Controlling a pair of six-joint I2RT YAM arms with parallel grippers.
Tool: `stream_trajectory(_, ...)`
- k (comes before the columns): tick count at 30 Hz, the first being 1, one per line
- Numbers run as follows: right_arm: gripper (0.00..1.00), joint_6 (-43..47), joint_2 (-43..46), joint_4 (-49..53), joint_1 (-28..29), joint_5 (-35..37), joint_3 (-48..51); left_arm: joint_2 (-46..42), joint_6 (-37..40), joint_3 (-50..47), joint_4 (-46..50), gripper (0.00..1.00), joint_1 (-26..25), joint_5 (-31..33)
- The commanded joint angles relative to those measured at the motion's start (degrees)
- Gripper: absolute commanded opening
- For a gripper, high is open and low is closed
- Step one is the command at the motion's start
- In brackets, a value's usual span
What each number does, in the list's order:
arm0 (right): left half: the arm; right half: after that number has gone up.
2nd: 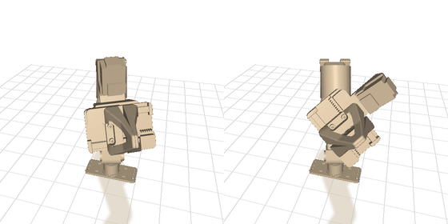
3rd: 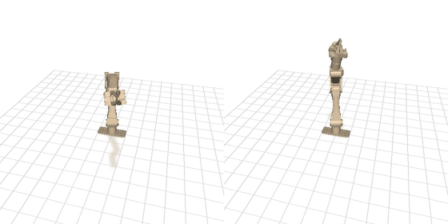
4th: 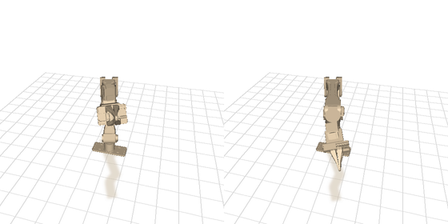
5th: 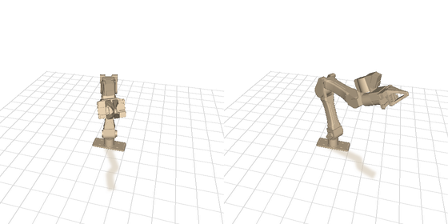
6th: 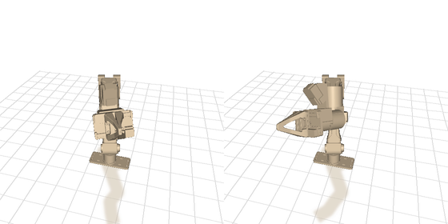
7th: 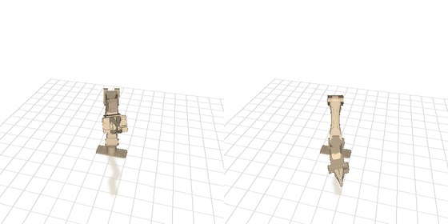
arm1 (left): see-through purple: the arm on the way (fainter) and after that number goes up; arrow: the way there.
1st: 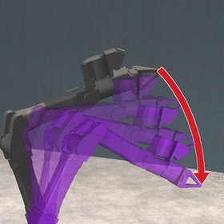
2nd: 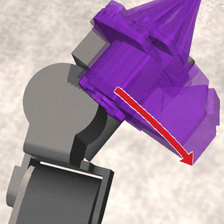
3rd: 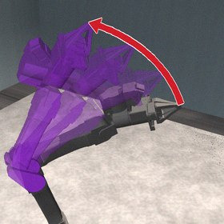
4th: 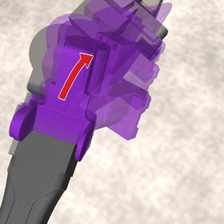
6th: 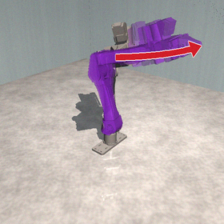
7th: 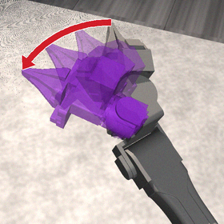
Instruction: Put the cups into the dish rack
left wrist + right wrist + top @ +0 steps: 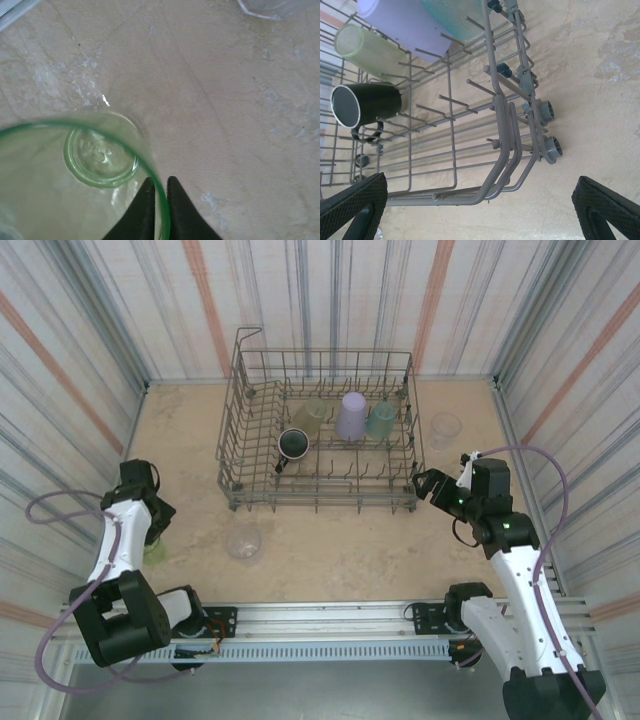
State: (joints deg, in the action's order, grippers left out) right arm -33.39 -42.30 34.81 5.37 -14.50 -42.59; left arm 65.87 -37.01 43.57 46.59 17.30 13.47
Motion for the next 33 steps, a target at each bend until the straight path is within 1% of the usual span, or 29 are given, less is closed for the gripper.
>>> stream_trajectory(1, 0.99, 1.6, 0.7, 1.1, 0.5, 1.2, 0.0, 0.0, -0.1, -1.2, 0.3, 0.01, 0.6, -0.5)
stream_trajectory(2, 0.99, 1.5, 0.7, 1.1, 0.5, 1.1, -0.1, -0.1, 0.0, -1.3, 0.2, 0.00, 0.6, -0.8)
stream_trajectory(8, 0.99, 1.4, 1.1, 1.4, 0.5, 1.1, 0.1, -2.7, 0.3, -1.9, -0.1, 0.00, 0.5, -3.5)
stream_trajectory(9, 0.99, 1.4, 1.4, 1.4, 0.4, 1.1, 0.1, -3.4, 1.1, -2.0, -0.7, 0.00, 0.6, -5.3)
stream_trajectory(11, 0.99, 1.1, 1.6, 1.2, 0.4, 0.9, 0.5, -4.8, 5.7, -2.6, -4.8, 0.00, 0.6, -12.0)
stream_trajectory(12, 0.99, 0.8, 1.8, 1.2, 0.5, 0.8, 0.6, -5.3, 6.2, -2.4, -5.1, 0.00, 0.5, -13.3)
stream_trajectory(16, 0.99, 0.2, 1.8, 1.3, 0.4, -0.1, 0.5, -5.8, 7.0, -0.7, -2.6, 0.00, 0.5, -12.6)
stream_trajectory(22, 0.99, -0.7, 2.5, 1.3, 0.4, -0.1, 1.1, -6.2, 8.3, 1.3, -2.9, 0.00, 0.5, -17.1)
stream_trajectory(27, 0.99, -0.8, 0.5, 1.9, 0.6, -0.8, 0.4, -7.6, 10.7, 4.9, -1.0, 0.00, 0.5, -17.8)
stream_trajectory(33, 0.99, -2.7, -1.3, -0.2, 1.7, -1.1, -0.7, -9.9, 12.7, 7.3, -0.5, 0.00, 0.5, -19.8)
